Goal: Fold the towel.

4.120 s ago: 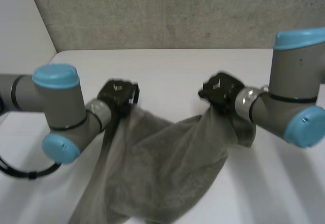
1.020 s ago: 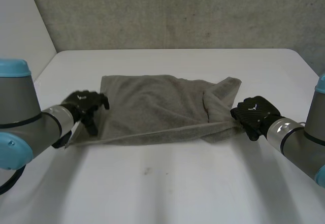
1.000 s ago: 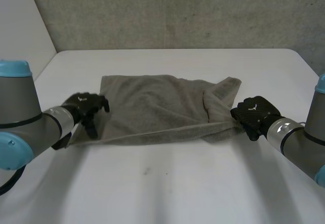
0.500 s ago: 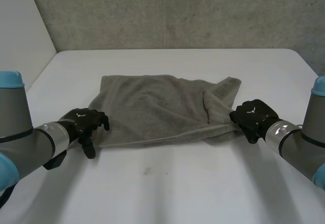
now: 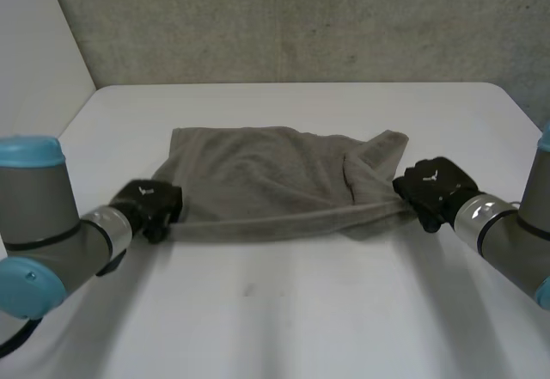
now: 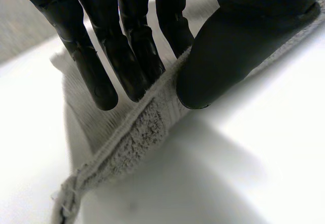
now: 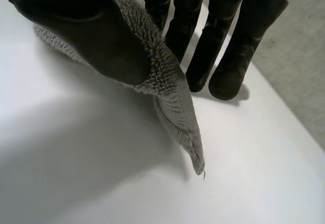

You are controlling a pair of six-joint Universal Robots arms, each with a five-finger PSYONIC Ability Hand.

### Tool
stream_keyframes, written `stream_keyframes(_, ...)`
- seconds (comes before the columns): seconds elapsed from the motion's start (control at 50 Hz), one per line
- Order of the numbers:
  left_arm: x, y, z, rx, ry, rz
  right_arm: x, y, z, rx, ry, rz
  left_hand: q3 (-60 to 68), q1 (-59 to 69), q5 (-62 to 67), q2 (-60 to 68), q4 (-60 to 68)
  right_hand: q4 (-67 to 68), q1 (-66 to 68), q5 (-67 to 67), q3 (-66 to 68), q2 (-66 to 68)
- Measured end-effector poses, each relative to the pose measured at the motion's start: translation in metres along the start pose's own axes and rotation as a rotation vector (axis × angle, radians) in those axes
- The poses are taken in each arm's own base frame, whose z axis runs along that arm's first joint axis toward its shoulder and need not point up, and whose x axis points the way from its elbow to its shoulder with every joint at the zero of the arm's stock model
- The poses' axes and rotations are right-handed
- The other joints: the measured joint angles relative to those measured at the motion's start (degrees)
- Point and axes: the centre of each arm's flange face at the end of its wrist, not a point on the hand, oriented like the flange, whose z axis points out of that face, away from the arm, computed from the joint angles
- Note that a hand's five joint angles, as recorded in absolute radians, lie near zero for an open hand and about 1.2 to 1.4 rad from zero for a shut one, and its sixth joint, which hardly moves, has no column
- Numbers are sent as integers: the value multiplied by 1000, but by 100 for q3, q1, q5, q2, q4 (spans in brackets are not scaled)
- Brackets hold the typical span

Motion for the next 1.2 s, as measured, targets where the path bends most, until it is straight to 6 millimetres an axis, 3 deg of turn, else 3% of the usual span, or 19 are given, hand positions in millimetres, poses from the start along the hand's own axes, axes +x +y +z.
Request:
stream_keyframes(0.18,-17,-67,-38,225,-84,37,31,-53,-29,127,98,-45,143,115,130,144,150,0,0,0,0,0)
stream_keyframes(0.34,-30,-143,-116,518,-194,100,70,-129,-88,219,149,-83,152,120,136,153,155,0,0,0,0,0)
stream_keyframes(0.44,-29,-163,-146,600,-221,116,84,-164,-120,263,177,-123,154,141,152,153,155,0,0,1,0,0)
stream_keyframes(0.52,-29,-166,-152,609,-224,116,89,-175,-129,273,200,-171,154,141,152,154,155,0,0,1,0,0)
stream_keyframes(0.6,-29,-166,-149,597,-220,112,90,-176,-125,256,209,-225,154,141,153,155,156,0,0,1,0,0)
stream_keyframes(0.7,-30,-158,-133,552,-204,103,84,-165,-107,205,173,-248,155,141,153,155,156,0,0,1,0,0)
stream_keyframes(0.78,-32,-145,-103,480,-179,91,73,-149,-81,138,121,-250,157,141,153,156,156,0,0,21,0,0)
stream_keyframes(0.82,-34,-134,-71,418,-154,80,61,-135,-55,78,81,-267,157,142,153,156,157,0,0,21,0,0)
stream_keyframes(0.94,-40,-128,-20,375,-131,70,49,-125,-12,39,75,-320,157,147,154,157,157,0,0,21,0,0)
stream_keyframes(1.0,-46,-141,1,420,-139,73,55,-138,14,102,151,-345,158,147,154,157,158,0,1,21,0,0)
stream_keyframes(1.08,-61,-179,12,564,-187,64,78,-171,35,278,339,-353,159,147,154,158,159,0,1,21,0,0)
stream_keyframes(1.2,-86,-243,-8,836,-284,-16,116,-228,22,572,605,-328,159,147,155,158,159,0,1,21,0,0)
